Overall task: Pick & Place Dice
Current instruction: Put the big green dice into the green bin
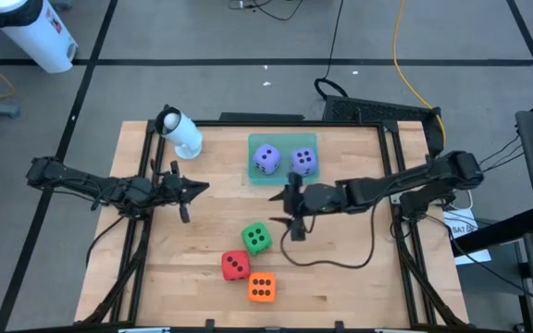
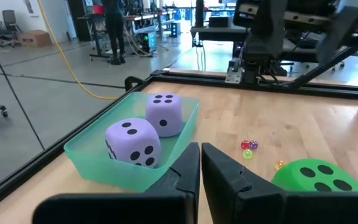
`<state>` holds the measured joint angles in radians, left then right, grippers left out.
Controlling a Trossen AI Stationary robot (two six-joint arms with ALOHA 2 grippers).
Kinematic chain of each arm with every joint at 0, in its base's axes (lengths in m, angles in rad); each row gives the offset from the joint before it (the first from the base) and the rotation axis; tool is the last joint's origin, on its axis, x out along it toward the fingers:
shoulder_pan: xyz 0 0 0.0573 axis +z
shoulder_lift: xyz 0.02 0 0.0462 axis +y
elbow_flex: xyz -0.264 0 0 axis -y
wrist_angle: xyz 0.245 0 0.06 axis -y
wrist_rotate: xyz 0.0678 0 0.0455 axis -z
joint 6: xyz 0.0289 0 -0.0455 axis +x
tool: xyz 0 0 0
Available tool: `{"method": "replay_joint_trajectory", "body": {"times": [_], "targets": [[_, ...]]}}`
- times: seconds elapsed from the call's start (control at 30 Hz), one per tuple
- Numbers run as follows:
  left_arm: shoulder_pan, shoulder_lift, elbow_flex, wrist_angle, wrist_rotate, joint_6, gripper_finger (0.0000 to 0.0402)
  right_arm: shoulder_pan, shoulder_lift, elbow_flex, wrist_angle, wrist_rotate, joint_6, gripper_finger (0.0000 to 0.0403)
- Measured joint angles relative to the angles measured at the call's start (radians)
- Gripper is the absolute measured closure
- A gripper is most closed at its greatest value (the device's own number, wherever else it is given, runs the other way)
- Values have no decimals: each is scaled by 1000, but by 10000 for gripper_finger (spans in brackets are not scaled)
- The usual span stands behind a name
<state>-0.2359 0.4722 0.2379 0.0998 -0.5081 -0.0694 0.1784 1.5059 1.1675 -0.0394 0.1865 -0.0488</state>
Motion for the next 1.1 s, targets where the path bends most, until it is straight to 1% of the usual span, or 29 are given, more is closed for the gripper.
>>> {"method": "replay_joint_trajectory", "body": {"times": [0.1, 0.23, 0.3, 0.43, 0.53, 0.6, 0.63, 0.7, 0.77, 0.83, 0.9, 0.97, 1.1], "targets": [[0, 0, 0, 1, 14, -1, 373, 1, 40, 57, -31, -1, -6, 100], [0, 0, 0, 2, 14, -12, 373, 1, 90, 89, -43, -6, -22, 29], [0, 0, 0, 6, 14, -12, 373, 1, 113, 88, -47, -9, -14, 10], [0, 0, 0, 7, 13, -12, 373, 1, 165, 89, -42, -78, -68, 14], [0, 0, 0, 7, 12, -12, 373, 1, 209, 89, -3, -161, -99, 6], [0, 0, 0, 7, 11, -12, 373, -1, 251, 131, -12, -223, -107, 5], [0, 0, 0, 7, 10, -12, 373, -2, 269, 163, -58, -242, -115, 4], [0, 0, 0, 7, 10, -12, 373, -1, 317, 237, -183, -244, -129, 3], [0, 0, 0, 5, 11, -12, 373, -2, 369, 321, -273, -254, -143, 3], [0, 0, 0, 6, 10, -12, 373, -2, 417, 384, -353, -298, -155, 3], [0, 0, 0, 3, 11, -13, 373, -1, 461, 438, -383, -349, -167, 3], [0, 0, 0, 0, 11, -14, 373, 6, 489, 477, -418, -351, -182, 3], [0, 0, 0, -1, 11, -16, 373, 9, 504, 502, -414, -348, -230, 3]]}}
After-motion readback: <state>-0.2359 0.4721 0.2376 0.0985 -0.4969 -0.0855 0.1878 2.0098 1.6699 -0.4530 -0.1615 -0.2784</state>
